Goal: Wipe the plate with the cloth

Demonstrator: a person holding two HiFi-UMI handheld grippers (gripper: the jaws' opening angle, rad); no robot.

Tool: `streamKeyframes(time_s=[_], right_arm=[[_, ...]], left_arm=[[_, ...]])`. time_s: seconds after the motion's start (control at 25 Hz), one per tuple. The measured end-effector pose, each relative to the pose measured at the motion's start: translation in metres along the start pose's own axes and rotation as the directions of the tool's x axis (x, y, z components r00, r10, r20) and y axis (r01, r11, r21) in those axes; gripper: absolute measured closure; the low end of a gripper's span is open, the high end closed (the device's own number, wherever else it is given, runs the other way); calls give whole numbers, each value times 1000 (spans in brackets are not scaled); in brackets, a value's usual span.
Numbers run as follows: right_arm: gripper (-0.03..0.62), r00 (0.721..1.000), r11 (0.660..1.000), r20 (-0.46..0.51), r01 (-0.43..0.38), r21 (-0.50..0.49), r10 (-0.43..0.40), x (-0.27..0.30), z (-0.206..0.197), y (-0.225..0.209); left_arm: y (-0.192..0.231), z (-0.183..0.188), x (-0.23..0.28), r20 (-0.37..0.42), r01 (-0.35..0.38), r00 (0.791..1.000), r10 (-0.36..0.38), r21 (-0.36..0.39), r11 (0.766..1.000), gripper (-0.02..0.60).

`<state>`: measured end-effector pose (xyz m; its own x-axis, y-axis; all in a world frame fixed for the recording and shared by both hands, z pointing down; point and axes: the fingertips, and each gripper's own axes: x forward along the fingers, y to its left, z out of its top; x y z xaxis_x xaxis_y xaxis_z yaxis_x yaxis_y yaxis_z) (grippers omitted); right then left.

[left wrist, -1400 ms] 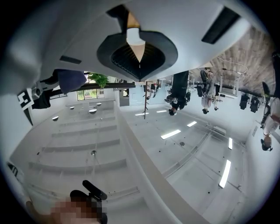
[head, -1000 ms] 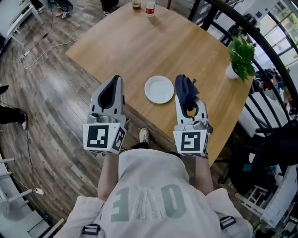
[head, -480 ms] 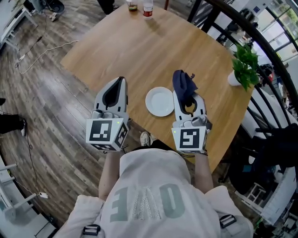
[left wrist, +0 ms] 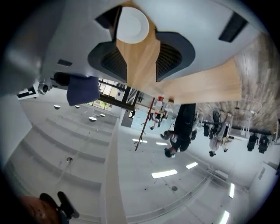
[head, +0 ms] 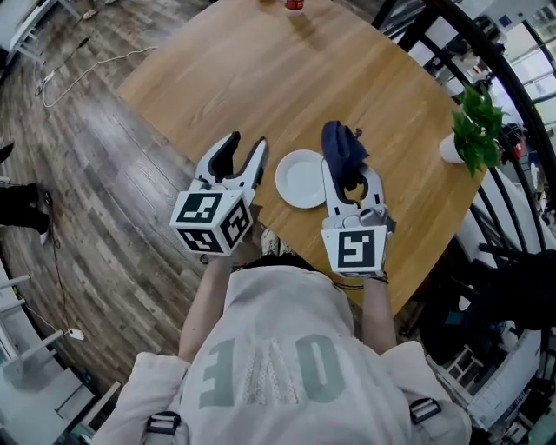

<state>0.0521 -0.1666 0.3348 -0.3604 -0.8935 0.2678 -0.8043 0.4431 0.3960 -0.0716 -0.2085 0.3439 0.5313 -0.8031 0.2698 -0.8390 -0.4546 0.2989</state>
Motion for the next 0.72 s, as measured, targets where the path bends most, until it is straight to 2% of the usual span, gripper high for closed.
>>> streamKeyframes(time_s=[0.08,0.16,0.24,0.36,0.44,0.48,0.52,0.6,0.72], right_arm=[[537,1000,1000,-8,7,17,-7,0,-7,-7],[537,1000,999,-17,12,30,-12,0,-12,-13],[537,1000,999,-25,19,43,-18,-1,-19,-17],[537,998,997,-52,37,70,-33,-5,-34,-21],[537,997,996,-74,37,80,-31,-7,-43,-18],[537,996,996,-85,33,82,-26,-9,-47,-16],[537,995,996,-94,28,83,-20,-10,-50,-14],[539,994,996,-107,24,84,-15,-12,-56,-15],[539,992,996,-124,23,90,-12,-12,-65,-16]], left_arm=[[-2,-34,18,-107,54,992,-69,-142,988,391],[-5,-70,30,-179,78,973,-146,-339,938,391],[-3,-104,36,-241,47,955,-175,-457,888,391],[2,-152,39,-335,-23,923,-189,-539,842,393],[5,-174,37,-359,-58,908,-214,-616,785,393],[7,-183,34,-371,-76,902,-221,-640,765,393],[8,-190,31,-389,-94,894,-220,-645,759,393],[10,-202,29,-427,-120,877,-221,-638,761,393],[10,-215,31,-461,-148,850,-254,-673,725,394]])
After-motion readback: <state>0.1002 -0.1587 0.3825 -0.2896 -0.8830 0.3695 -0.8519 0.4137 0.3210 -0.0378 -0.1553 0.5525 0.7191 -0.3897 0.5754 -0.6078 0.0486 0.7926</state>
